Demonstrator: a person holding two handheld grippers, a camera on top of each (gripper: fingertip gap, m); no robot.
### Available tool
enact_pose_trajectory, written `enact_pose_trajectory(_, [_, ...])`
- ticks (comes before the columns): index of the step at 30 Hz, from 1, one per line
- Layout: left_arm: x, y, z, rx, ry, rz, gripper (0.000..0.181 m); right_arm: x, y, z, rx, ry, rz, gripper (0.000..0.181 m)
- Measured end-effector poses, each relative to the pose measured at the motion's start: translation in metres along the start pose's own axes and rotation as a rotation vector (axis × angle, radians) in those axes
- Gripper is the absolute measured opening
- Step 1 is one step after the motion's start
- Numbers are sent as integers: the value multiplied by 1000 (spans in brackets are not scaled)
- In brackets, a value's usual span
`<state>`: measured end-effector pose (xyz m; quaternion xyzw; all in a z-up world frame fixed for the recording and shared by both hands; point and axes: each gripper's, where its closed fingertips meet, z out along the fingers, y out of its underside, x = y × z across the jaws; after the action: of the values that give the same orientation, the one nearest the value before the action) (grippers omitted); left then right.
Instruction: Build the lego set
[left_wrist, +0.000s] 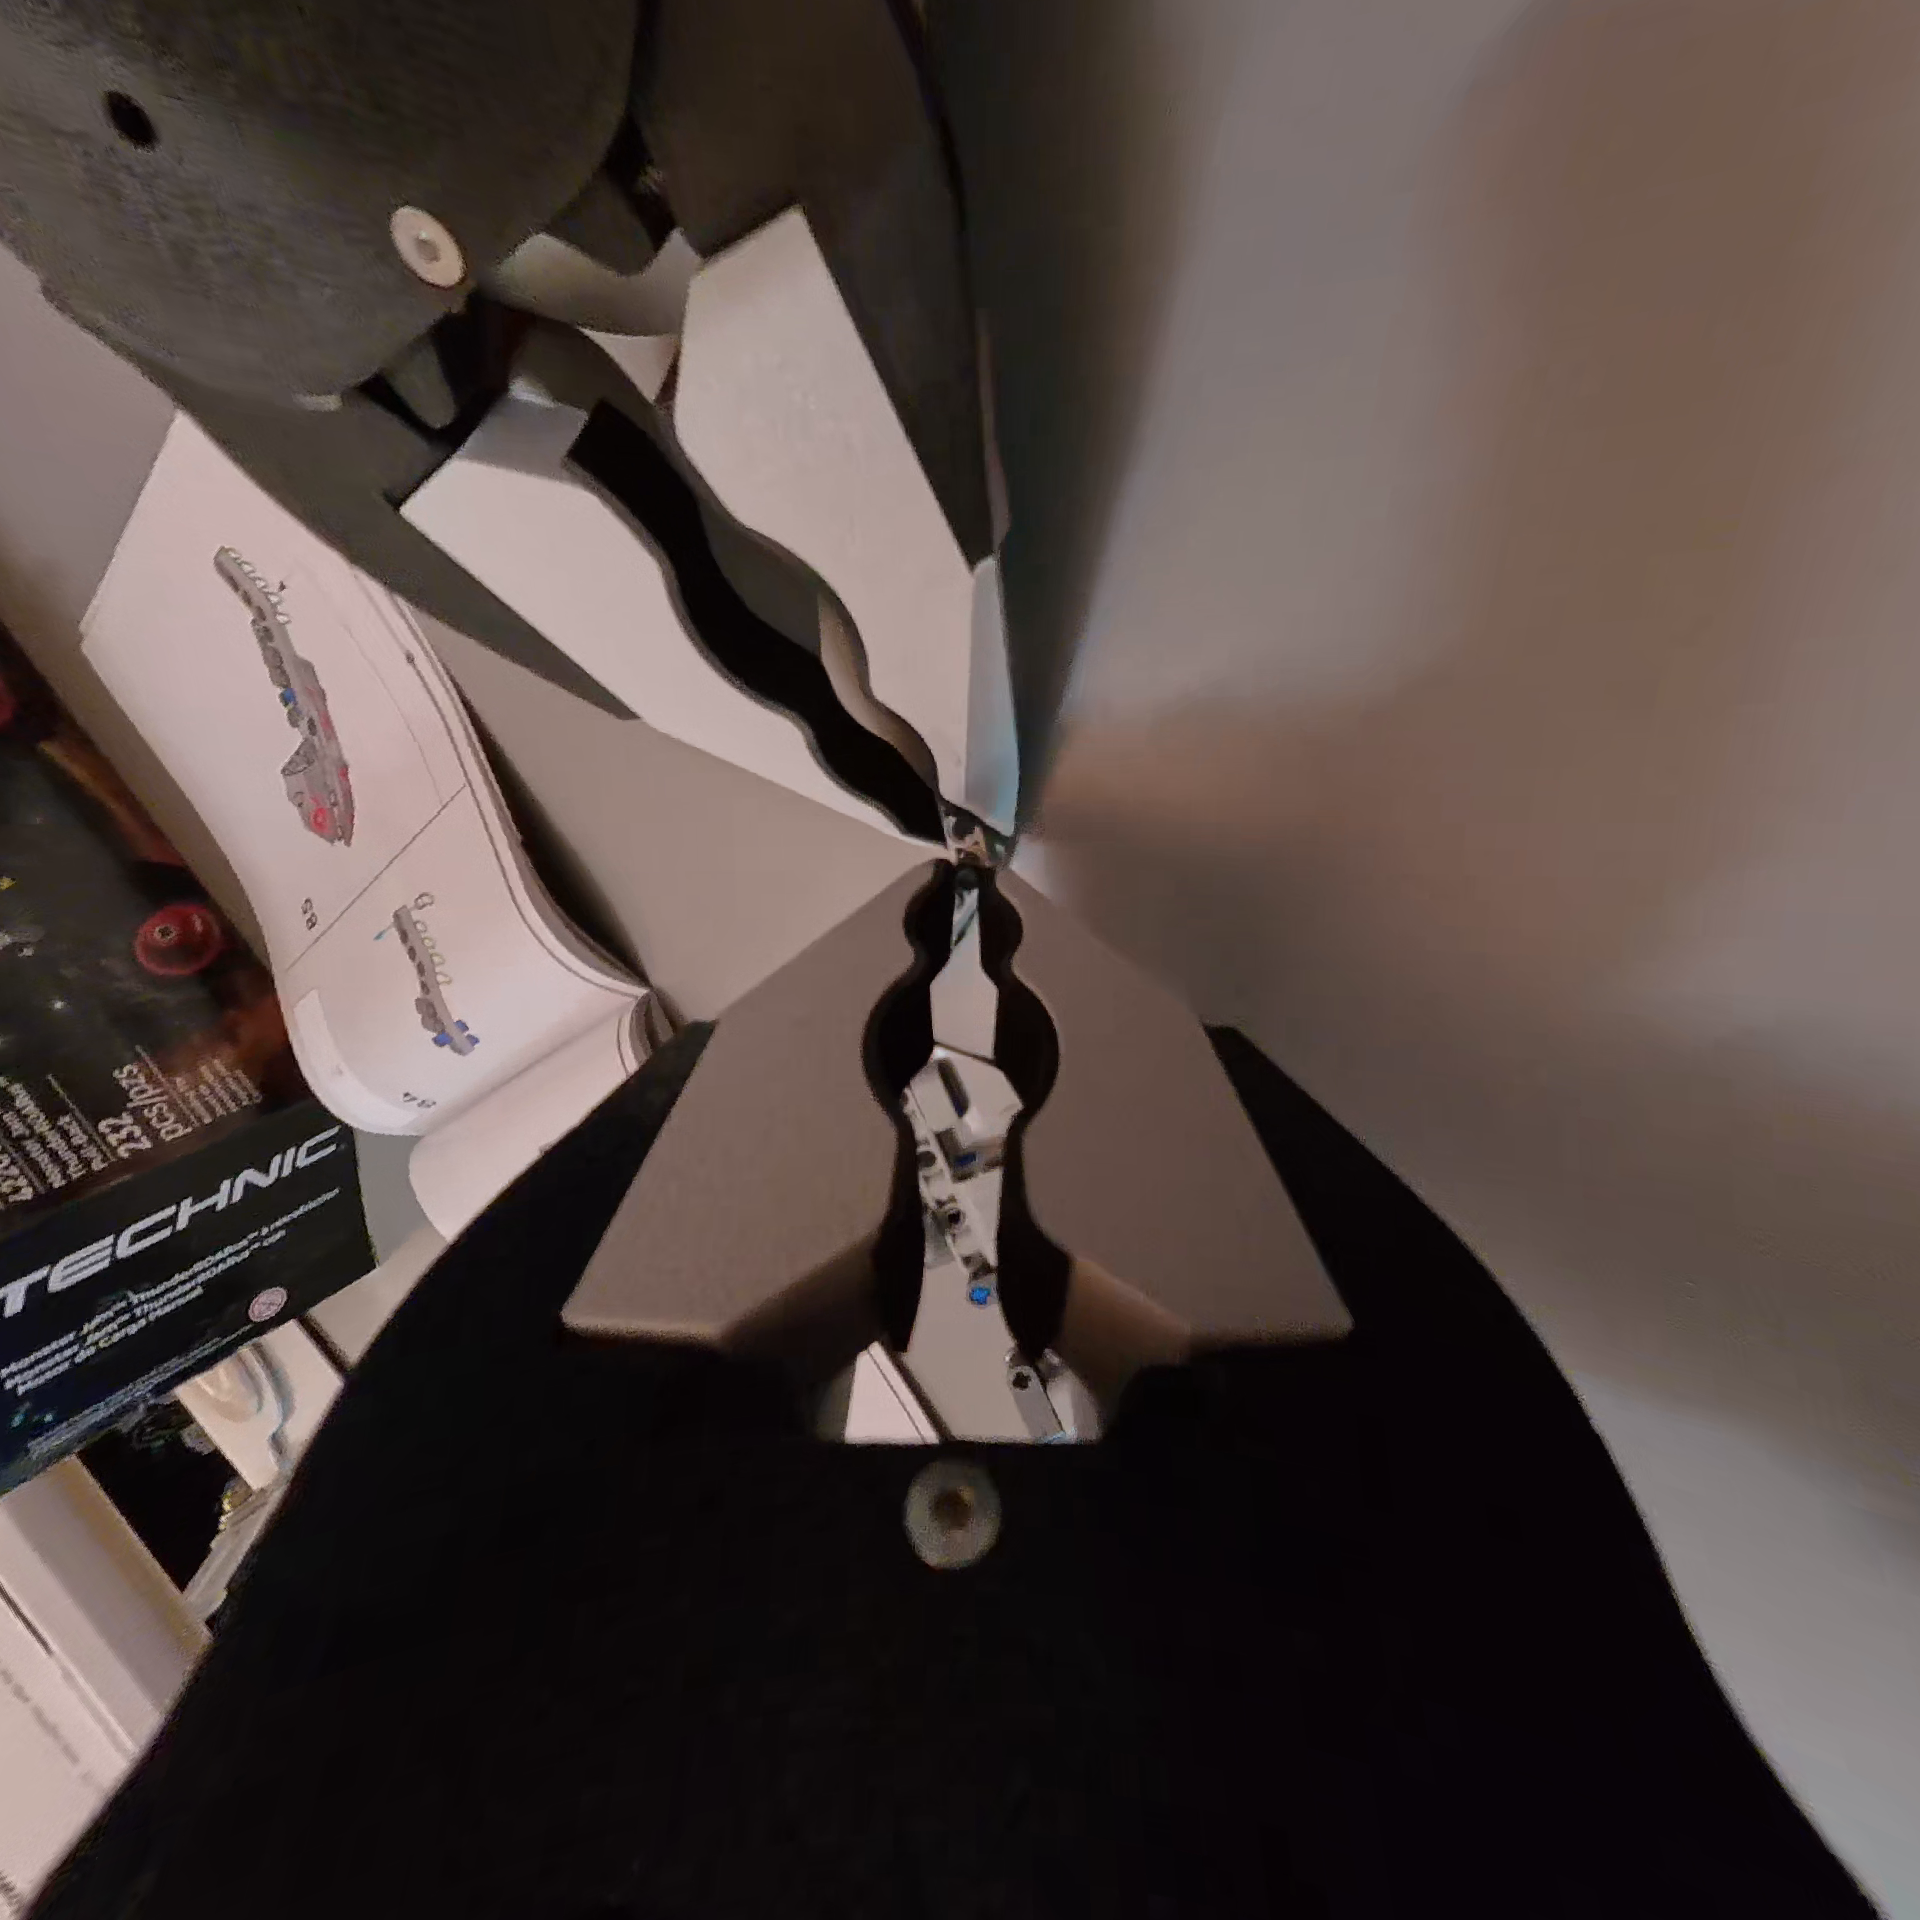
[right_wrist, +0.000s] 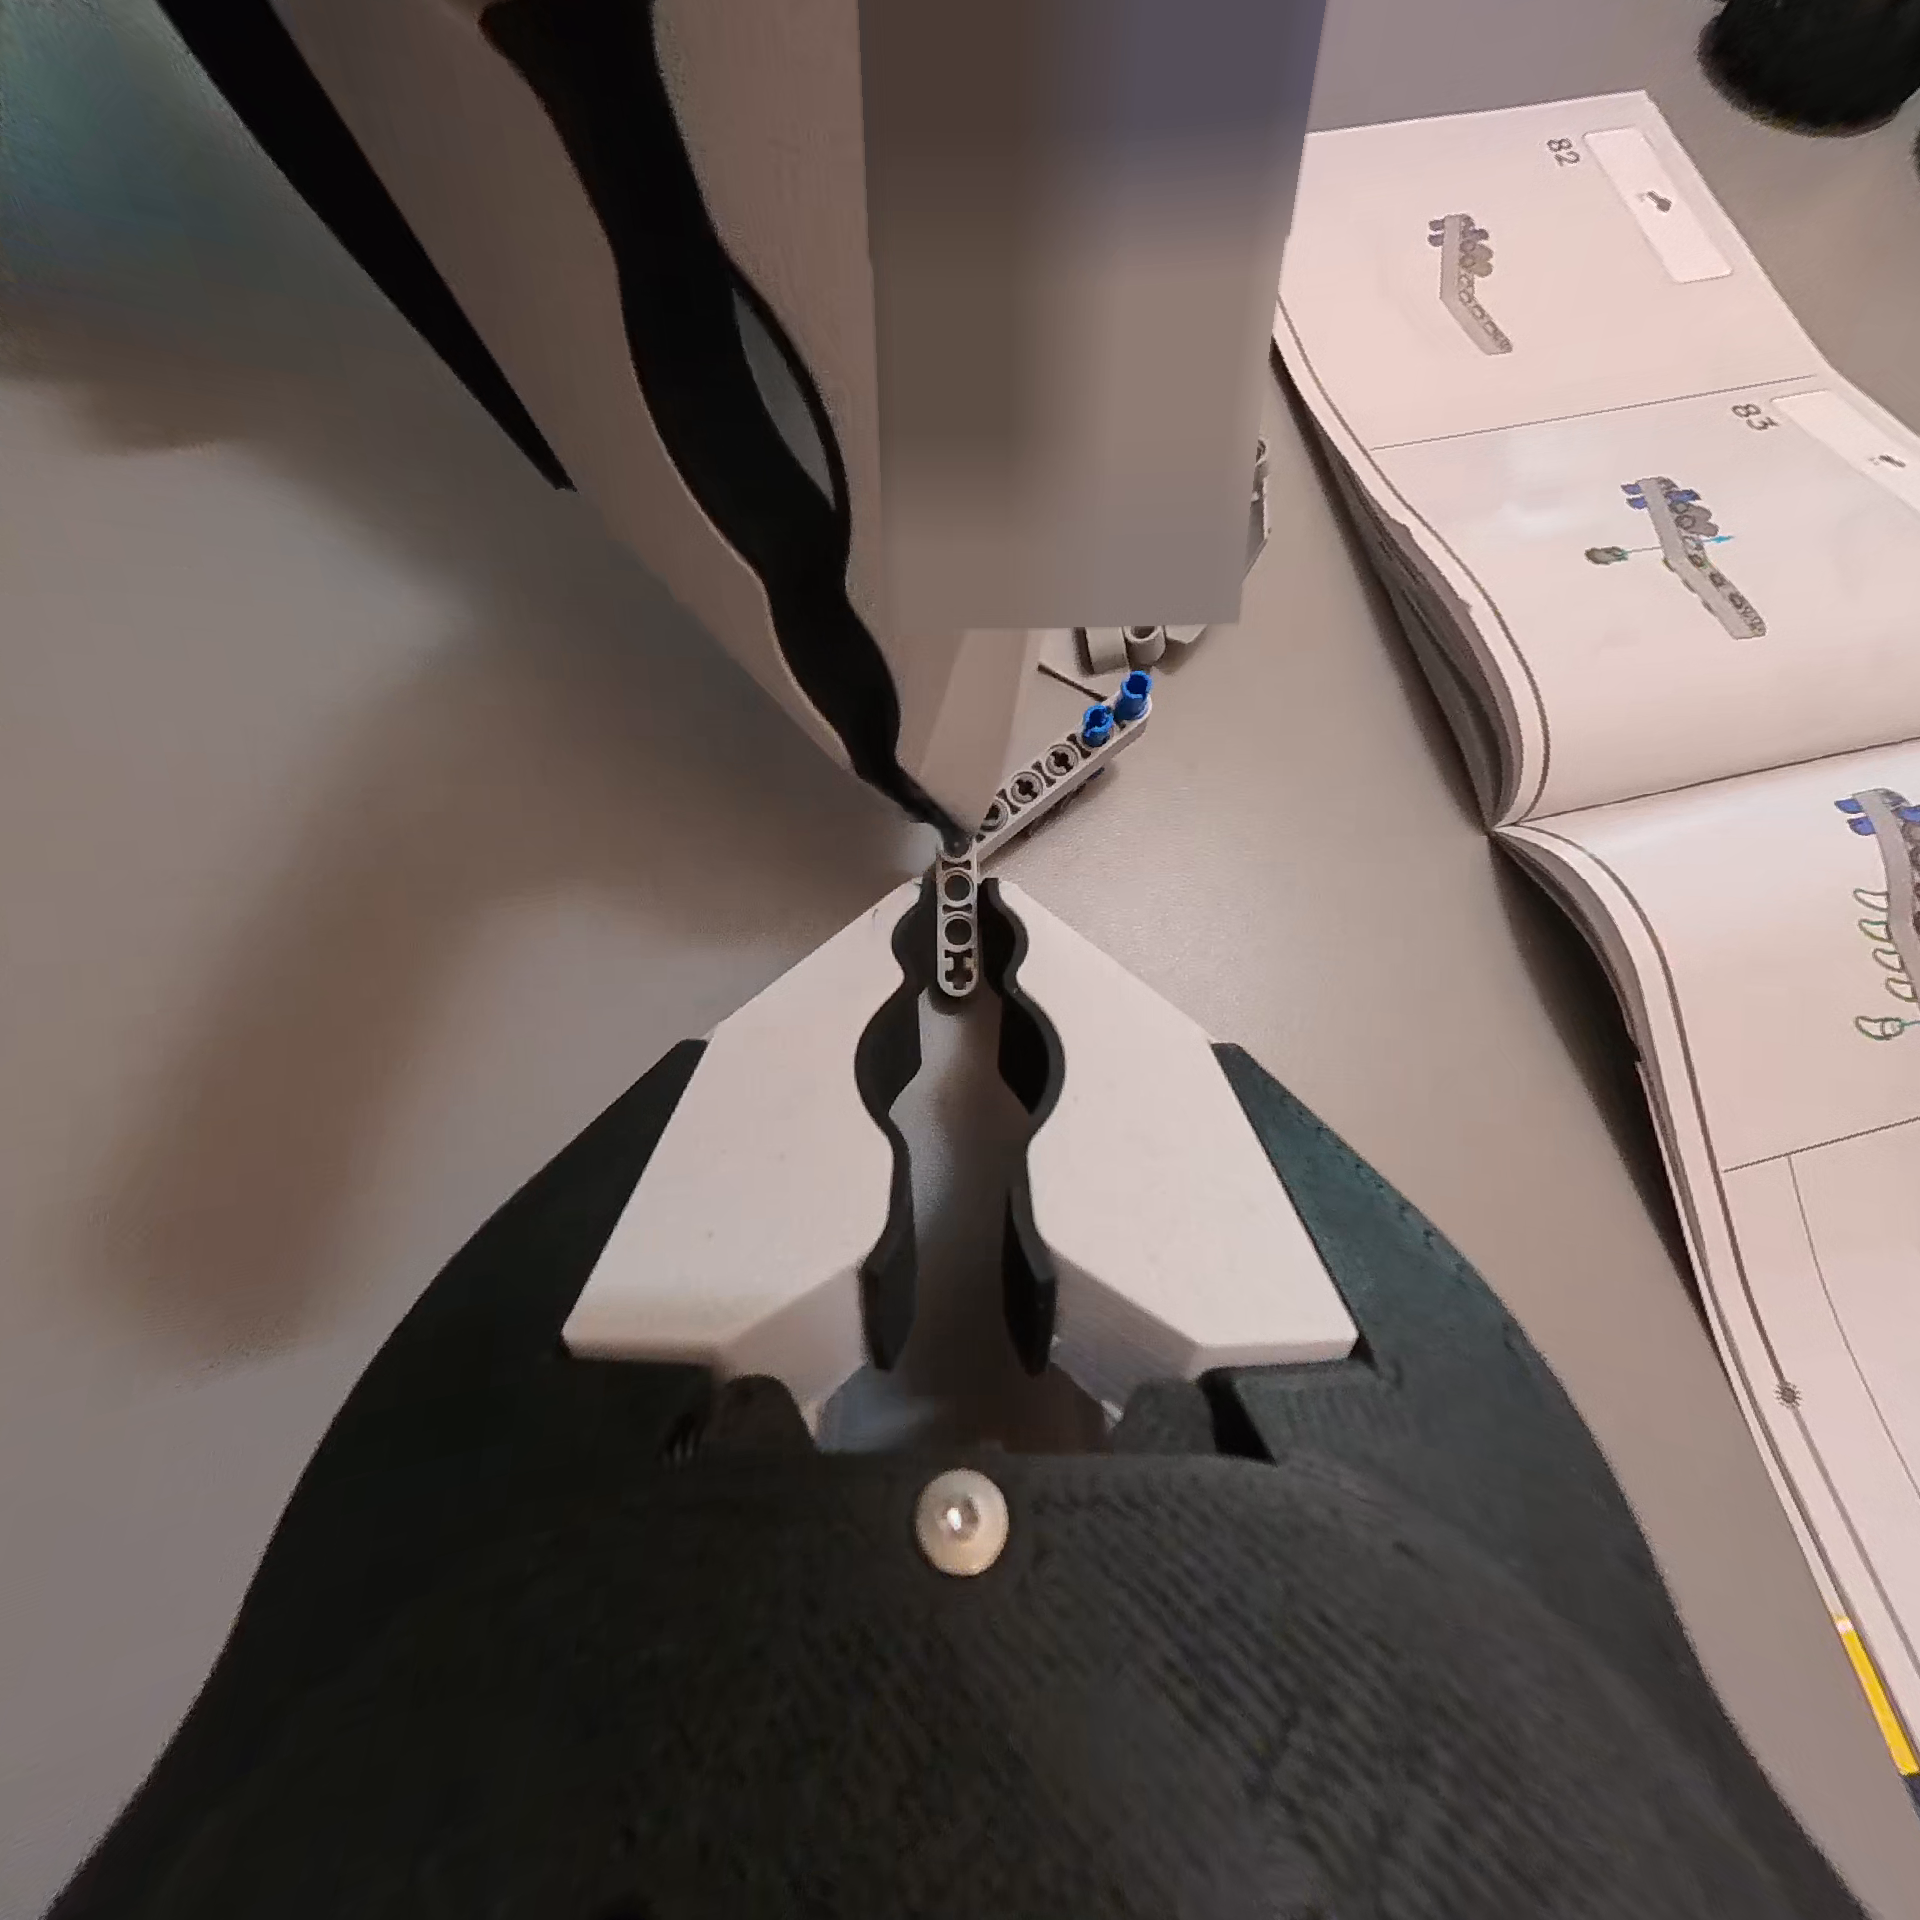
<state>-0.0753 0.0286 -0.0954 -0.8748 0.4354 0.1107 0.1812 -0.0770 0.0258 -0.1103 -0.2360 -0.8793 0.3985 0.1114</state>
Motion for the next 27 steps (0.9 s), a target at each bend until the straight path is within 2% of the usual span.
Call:
enact_pose_trajectory(8, [2, 4, 3, -108, 43, 87, 1, 0, 0, 0, -1, 1, 0, 6])
enact_pose_trajectory(14, [1, 3, 3, -248, 56, 243, 1, 0, 0, 0, -1, -8, 10, 7])
enact_pose_trajectory(24, [3, 3, 3, -296, 127, 232, 1, 0, 1, 0, -2, -12, 16, 7])
enact_pose_trajectory(27, [4, 2, 4, -328, 112, 345, 1, 0, 1, 0, -2, -13, 17, 7])
